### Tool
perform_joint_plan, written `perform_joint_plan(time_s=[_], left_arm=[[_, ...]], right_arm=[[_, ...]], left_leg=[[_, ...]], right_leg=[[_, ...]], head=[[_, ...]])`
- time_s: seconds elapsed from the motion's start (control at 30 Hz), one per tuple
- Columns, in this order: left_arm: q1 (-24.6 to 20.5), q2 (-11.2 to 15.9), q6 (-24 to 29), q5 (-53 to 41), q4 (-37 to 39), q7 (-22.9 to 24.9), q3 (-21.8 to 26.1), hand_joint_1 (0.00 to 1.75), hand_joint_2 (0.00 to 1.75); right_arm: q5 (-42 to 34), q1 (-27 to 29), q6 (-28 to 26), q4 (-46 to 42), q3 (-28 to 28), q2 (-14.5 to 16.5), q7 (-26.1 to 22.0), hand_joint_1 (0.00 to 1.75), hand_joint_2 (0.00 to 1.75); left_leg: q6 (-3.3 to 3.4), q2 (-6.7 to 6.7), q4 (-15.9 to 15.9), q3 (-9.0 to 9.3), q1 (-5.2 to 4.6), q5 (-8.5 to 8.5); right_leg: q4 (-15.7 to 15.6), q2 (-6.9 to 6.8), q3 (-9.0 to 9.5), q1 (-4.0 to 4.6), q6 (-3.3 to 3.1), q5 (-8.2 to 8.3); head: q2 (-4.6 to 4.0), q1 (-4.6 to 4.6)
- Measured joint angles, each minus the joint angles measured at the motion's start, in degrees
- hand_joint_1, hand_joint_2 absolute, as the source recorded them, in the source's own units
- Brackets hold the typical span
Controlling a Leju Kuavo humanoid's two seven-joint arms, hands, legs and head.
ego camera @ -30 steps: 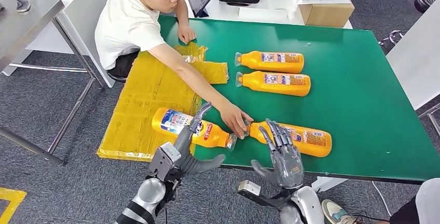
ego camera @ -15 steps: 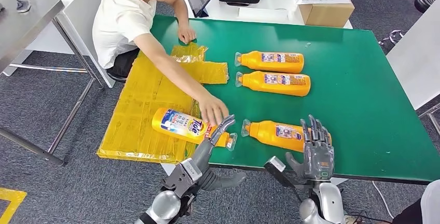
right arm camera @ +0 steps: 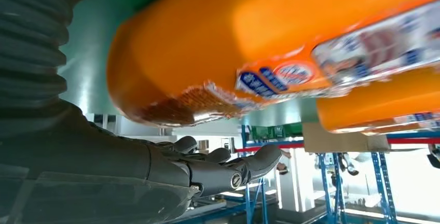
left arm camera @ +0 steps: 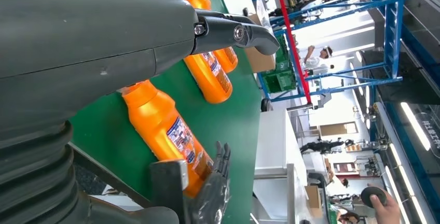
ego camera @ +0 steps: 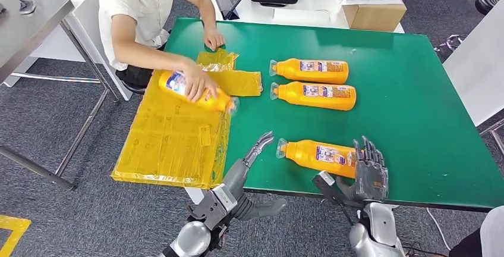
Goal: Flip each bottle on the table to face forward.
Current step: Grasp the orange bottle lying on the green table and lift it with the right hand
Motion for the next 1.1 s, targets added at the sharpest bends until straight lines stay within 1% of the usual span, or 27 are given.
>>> perform_joint_plan(time_s=[0.1,0.23,0.43,0.47,0.57,0.6,0.63,0.77,0.93,1.1], left_arm=[[-0.03,0.00,0.00,0.03,0.00,0.02,-0.23,0.00,1.75],[-0.11,0.00,0.00,0.03,0.00,0.02,-0.69,0.00,1.75],[-0.23,0.02,0.08,0.03,0.00,0.02,-1.04,0.00,1.75],[-0.24,0.02,0.12,0.03,0.00,0.02,-1.05,0.00,1.75],[-0.25,0.04,0.17,0.03,0.00,0.06,-1.07,0.00,1.75],[-0.26,0.07,0.17,0.04,0.00,0.09,-1.07,0.00,1.75],[-0.26,0.10,0.17,0.07,0.00,0.13,-1.07,0.00,1.75],[-0.27,0.15,0.17,0.29,0.00,0.27,-1.07,0.00,1.75],[-0.30,0.15,0.10,0.46,0.00,0.34,-1.07,0.00,1.75],[-0.51,0.15,-0.01,0.55,0.00,0.34,-1.07,0.00,1.75]], right_arm=[[-1.87,-1.62,-0.04,2.48,0.09,-0.88,-1.19,0.00,1.75],[-4.08,-3.90,-0.14,6.90,0.12,-1.22,-2.75,0.00,1.75],[-4.27,-6.18,-0.17,10.78,0.22,-1.27,-2.23,0.00,1.75],[-4.10,-6.56,-0.17,11.39,0.28,-1.27,-1.80,0.06,1.75],[-3.94,-7.51,-0.16,13.10,0.55,-1.32,-1.00,1.29,1.75],[-4.15,-7.81,-0.04,13.86,0.69,-1.36,-0.95,1.64,1.75],[-4.44,-8.12,0.13,14.70,0.84,-1.42,-0.92,1.64,1.75],[-5.84,-9.38,1.05,17.43,1.39,-2.03,-1.12,1.75,1.75],[-7.71,-10.52,3.15,19.66,1.79,-2.75,-1.52,1.75,1.75],[-9.88,-10.96,4.26,20.91,2.04,-3.22,-4.00,1.75,1.75]], left_leg=[[0.00,0.01,0.00,0.01,0.00,0.00],[0.00,0.04,0.00,0.09,0.00,0.00],[0.01,0.07,0.00,0.32,0.00,-0.01],[0.01,0.10,0.00,0.37,0.01,-0.02],[0.02,0.19,0.00,0.48,0.01,-0.01],[0.02,0.20,0.00,0.52,0.00,-0.01],[0.02,0.20,0.00,0.55,0.00,-0.01],[0.05,0.19,0.00,0.75,0.00,-0.02],[0.11,0.22,0.00,0.95,0.00,-0.08],[0.12,0.23,0.00,1.08,0.00,-0.09]], right_leg=[[0.00,0.00,0.02,0.00,0.01,0.01],[-0.01,0.02,0.07,0.00,0.02,0.01],[-0.02,0.04,0.23,0.00,0.01,0.01],[-0.02,0.05,0.26,0.00,0.01,0.02],[-0.03,0.06,0.34,0.00,0.01,0.02],[-0.03,0.06,0.37,0.00,0.01,0.02],[-0.04,0.07,0.39,0.00,0.01,0.03],[-0.07,0.07,0.29,0.00,0.02,0.03],[-0.10,0.09,0.22,0.00,0.03,0.00],[-0.10,0.13,0.33,0.01,0.04,-0.01]], head=[[0.00,-0.01],[0.00,-0.02],[0.00,-0.02],[0.00,-0.02],[0.00,0.00],[0.00,0.00],[0.00,0.00],[0.00,0.00],[0.00,0.01],[0.00,0.01]])
